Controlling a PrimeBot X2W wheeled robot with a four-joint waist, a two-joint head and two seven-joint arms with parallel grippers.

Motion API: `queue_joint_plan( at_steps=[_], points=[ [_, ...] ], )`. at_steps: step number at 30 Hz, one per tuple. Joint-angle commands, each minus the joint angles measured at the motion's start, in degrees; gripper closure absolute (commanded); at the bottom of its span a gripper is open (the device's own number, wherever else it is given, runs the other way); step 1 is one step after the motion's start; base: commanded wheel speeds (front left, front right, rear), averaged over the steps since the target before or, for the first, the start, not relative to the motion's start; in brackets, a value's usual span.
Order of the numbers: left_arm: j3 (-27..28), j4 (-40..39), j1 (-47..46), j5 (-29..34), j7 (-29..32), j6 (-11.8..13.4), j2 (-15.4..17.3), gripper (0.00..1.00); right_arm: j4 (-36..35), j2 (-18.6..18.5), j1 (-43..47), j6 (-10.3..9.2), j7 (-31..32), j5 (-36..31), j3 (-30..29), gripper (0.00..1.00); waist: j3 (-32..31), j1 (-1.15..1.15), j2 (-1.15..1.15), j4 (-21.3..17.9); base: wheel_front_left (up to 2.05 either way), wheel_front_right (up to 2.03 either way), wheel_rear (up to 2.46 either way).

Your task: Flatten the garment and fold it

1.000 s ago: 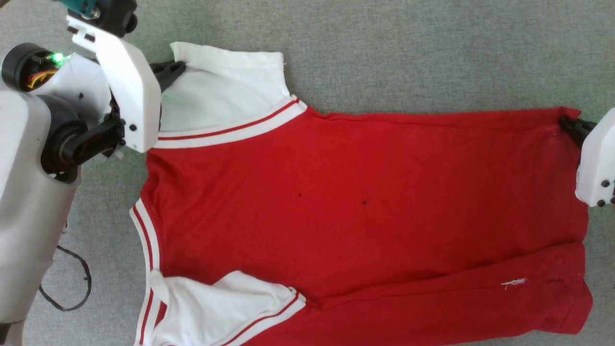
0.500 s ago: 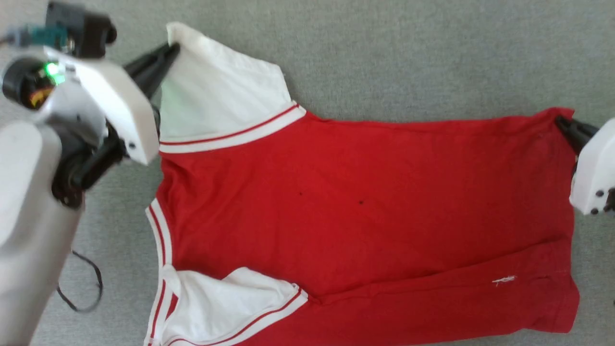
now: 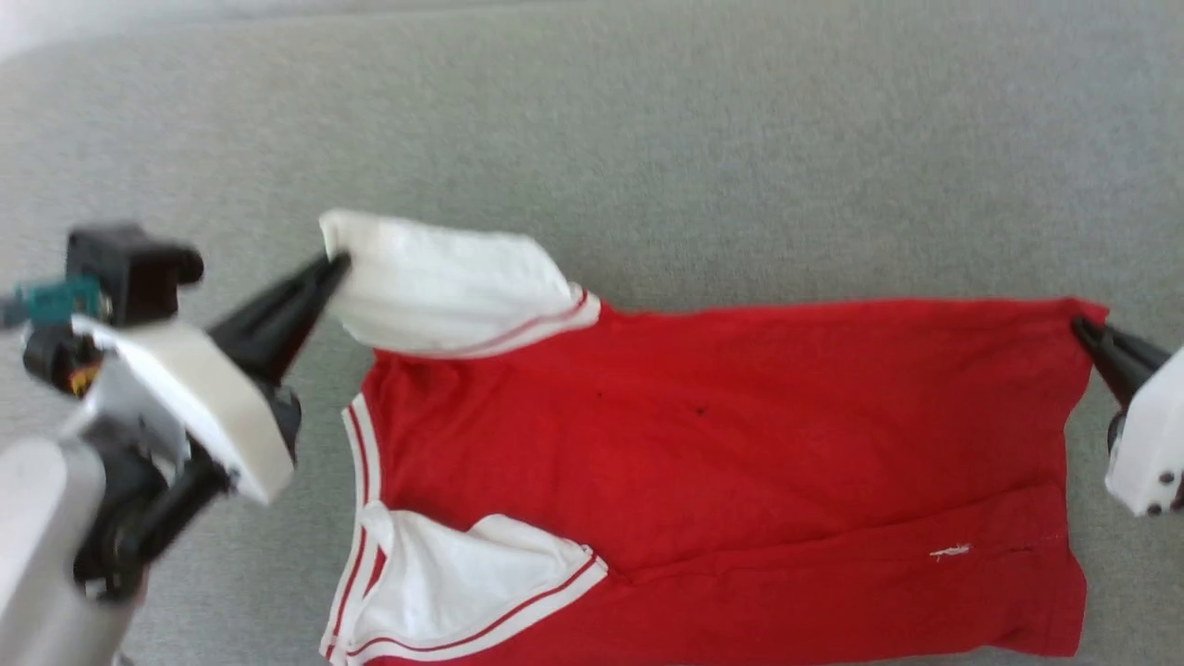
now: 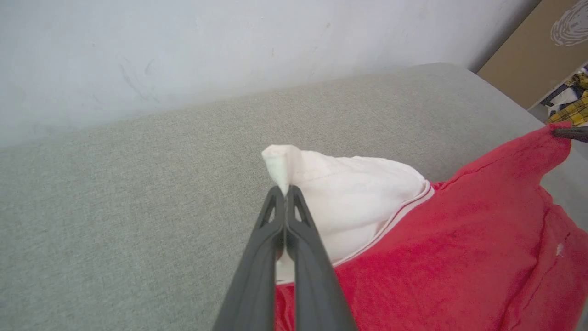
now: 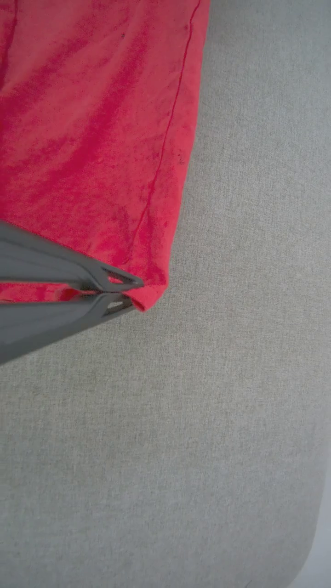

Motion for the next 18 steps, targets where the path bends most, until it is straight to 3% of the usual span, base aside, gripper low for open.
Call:
queue_joint_plan(
  at_steps=[1, 10, 18],
  points=[
    [0.32, -0.72, 1.22, -0.72, -0.13, 0.47, 0.28, 1.00, -0.42, 0.19, 0.79, -0.04, -0.35, 0.51, -0.22, 1.00, -2.34, 0.01, 0.00, 1.04, 0.00, 0.00, 0.00],
    [2.39, -9.12, 14.64, -5.93, 1.49, 4.44, 3.41, 1.00, -2.64, 2.29, 8.77, -0.04, -0.36, 3.01, -3.02, 1.00, -6.50, 0.01, 0.00, 1.59, 0.00, 0.00, 0.00],
    [4.44, -12.65, 26.82, -11.00, 2.43, 7.51, 5.76, 1.00, -4.30, 3.53, 16.45, -0.04, 3.17, 5.51, -6.14, 1.00, -8.40, 0.01, 0.00, 1.59, 0.00, 0.00, 0.00]
  ],
)
